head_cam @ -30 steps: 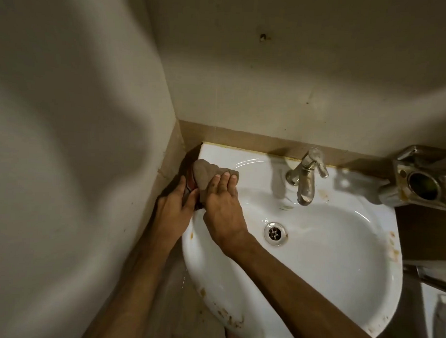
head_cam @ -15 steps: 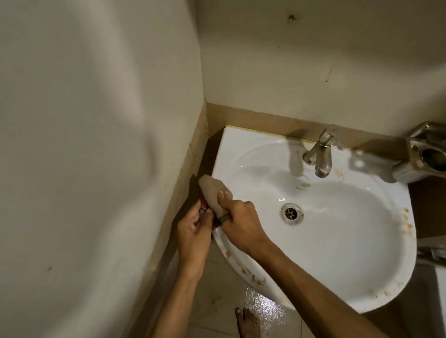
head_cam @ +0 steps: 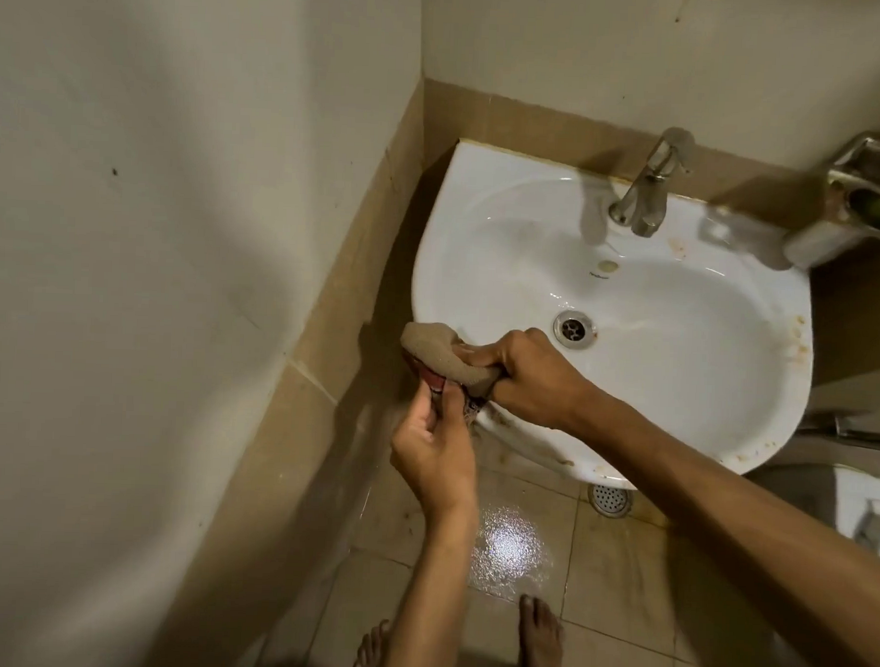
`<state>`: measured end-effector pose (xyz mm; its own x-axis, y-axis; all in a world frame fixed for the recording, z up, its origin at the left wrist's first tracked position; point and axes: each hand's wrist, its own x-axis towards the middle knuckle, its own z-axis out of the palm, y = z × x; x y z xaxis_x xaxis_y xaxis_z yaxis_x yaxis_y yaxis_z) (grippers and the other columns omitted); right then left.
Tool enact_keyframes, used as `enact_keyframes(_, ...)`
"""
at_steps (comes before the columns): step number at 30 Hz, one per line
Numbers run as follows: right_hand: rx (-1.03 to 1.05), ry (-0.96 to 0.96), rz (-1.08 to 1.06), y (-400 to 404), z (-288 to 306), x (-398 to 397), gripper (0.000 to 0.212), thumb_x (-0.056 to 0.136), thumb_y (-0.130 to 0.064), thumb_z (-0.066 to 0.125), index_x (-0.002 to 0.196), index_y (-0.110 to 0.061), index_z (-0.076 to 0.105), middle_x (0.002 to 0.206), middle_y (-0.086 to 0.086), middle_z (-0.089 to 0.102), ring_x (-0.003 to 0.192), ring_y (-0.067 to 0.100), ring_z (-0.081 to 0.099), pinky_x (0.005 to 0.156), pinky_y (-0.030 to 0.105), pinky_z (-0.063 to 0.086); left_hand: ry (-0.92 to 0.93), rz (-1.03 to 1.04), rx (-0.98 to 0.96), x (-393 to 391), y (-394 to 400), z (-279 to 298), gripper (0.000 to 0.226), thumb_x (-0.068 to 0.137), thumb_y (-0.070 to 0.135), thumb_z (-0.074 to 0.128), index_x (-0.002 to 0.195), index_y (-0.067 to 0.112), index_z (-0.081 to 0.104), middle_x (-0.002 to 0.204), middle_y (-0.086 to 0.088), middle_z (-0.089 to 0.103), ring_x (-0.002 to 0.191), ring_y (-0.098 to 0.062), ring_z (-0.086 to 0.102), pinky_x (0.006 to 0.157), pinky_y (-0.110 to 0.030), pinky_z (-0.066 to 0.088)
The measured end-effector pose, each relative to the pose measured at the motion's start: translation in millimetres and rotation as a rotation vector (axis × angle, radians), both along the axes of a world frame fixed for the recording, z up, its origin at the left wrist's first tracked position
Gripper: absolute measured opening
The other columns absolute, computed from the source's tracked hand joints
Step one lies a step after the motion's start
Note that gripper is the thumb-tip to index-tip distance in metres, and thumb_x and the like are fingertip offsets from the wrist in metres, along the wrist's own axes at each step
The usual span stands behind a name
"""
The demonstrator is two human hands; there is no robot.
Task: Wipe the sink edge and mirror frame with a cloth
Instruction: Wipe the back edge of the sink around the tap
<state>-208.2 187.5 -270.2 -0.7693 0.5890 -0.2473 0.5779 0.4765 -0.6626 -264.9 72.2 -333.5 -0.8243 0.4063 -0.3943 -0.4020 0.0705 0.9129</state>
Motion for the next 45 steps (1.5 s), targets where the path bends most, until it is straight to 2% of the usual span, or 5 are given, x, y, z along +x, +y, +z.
enact_keyframes(8, -0.029, -0.053, 0.218, 0, 3, 78, 0.024, 0.08, 0.01, 0.064, 0.095, 0.003, 0.081, 0.107, 0.01, 0.081, 0.097, -0.027, 0.058, 0.068, -0.001, 0.042, -0.079, 0.332, -0.103, 124, 4, 21, 0.03, 0.101, 0.005, 0.07, 0.13, 0.012, 0.075, 0.09, 0.015, 0.081, 0.082, 0.007, 0.076, 0.086, -0.025, 0.065)
enact_keyframes(11, -0.005, -0.234, 0.248, 9, 10, 117, 0.019, 0.08, 0.003, 0.067, 0.066, -0.01, 0.064, 0.056, -0.013, 0.042, 0.05, -0.001, 0.048, 0.066, 0.022, 0.039, -0.06, 0.222, -0.161, 159, -8, 27, 0.033, 0.1, 0.024, 0.073, 0.132, 0.017, 0.075, 0.096, 0.013, 0.084, 0.092, -0.004, 0.08, 0.092, -0.035, 0.065)
enact_keyframes(22, 0.189, -0.153, 0.296, 20, 75, 91, 0.061, 0.08, -0.02, 0.028, 0.127, -0.015, 0.067, 0.117, 0.01, 0.076, 0.105, 0.031, 0.071, 0.086, 0.044, 0.058, 0.288, -0.019, -0.233, 82, -21, 116, 0.039, 0.093, 0.032, 0.081, 0.117, 0.059, 0.069, 0.088, 0.025, 0.081, 0.081, 0.015, 0.071, 0.078, -0.014, 0.059)
enact_keyframes(35, 0.649, -0.53, -0.172, 148, 84, -47, 0.067, 0.096, 0.002, 0.059, 0.156, 0.007, 0.031, 0.145, 0.024, 0.056, 0.133, 0.043, 0.055, 0.105, 0.045, 0.051, 1.141, -0.562, -0.344, -113, 199, 130, 0.028, 0.104, 0.011, 0.066, 0.132, 0.009, 0.073, 0.108, -0.012, 0.082, 0.085, -0.026, 0.079, 0.073, -0.02, 0.053)
enact_keyframes(45, 0.514, -0.714, -0.323, 169, 20, -45, 0.035, 0.095, 0.006, 0.058, 0.13, 0.003, 0.06, 0.125, 0.022, 0.065, 0.106, 0.032, 0.071, 0.081, 0.036, 0.059, 1.185, -0.977, -0.383, -107, 263, 41, 0.05, 0.11, 0.026, 0.057, 0.156, 0.012, 0.049, 0.164, -0.007, 0.047, 0.159, -0.026, 0.032, 0.13, -0.035, 0.017)
